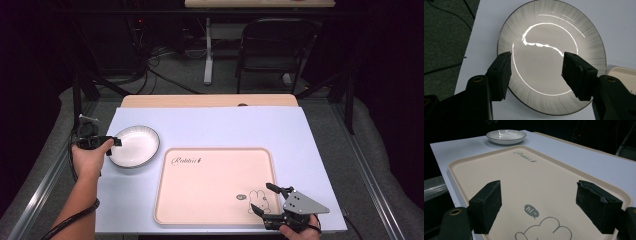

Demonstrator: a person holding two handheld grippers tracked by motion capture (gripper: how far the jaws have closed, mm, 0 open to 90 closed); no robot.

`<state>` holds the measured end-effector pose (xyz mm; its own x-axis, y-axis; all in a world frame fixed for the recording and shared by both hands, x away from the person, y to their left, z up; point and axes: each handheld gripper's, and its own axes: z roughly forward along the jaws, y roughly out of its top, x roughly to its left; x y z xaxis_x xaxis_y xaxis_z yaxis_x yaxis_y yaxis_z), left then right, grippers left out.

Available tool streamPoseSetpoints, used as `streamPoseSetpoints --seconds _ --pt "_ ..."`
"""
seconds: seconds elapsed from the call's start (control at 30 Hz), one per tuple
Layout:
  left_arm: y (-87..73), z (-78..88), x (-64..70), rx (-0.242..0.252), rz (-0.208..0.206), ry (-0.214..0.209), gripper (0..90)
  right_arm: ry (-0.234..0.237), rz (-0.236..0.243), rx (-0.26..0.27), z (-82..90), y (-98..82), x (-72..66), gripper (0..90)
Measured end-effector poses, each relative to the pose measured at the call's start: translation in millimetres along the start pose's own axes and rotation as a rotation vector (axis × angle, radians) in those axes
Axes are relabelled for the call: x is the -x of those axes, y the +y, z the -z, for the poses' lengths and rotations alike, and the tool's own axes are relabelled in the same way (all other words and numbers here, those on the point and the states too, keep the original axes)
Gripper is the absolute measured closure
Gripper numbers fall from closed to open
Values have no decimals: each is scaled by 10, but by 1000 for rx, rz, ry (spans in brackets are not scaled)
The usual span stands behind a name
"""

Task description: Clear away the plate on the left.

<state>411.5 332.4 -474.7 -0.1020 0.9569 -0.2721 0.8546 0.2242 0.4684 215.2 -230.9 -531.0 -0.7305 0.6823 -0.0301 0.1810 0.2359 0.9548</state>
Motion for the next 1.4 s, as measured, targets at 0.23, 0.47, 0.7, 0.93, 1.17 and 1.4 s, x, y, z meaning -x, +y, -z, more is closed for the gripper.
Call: streamPoseSetpoints --seconds 0.23,0.47,0.7,0.93,1.17,1.4 --pt "-41 -85 -156 -22 45 8 412 -3 0 1 8 -1 9 202" --pt "-112 -184 -285 -38 88 -9 415 -2 3 0 5 -1 5 202" --pt "-138 -268 -316 -43 102 -34 442 -1 2 -4 2 -3 6 202" --pt "-155 -366 -327 -63 115 -40 489 -1 2 -3 6 -4 5 202" --pt "-143 -428 -333 -55 142 -48 514 3 4 -6 -1 -7 0 202" --pt "-99 -459 -397 -67 199 -72 555 2 -2 -6 10 -10 6 202"
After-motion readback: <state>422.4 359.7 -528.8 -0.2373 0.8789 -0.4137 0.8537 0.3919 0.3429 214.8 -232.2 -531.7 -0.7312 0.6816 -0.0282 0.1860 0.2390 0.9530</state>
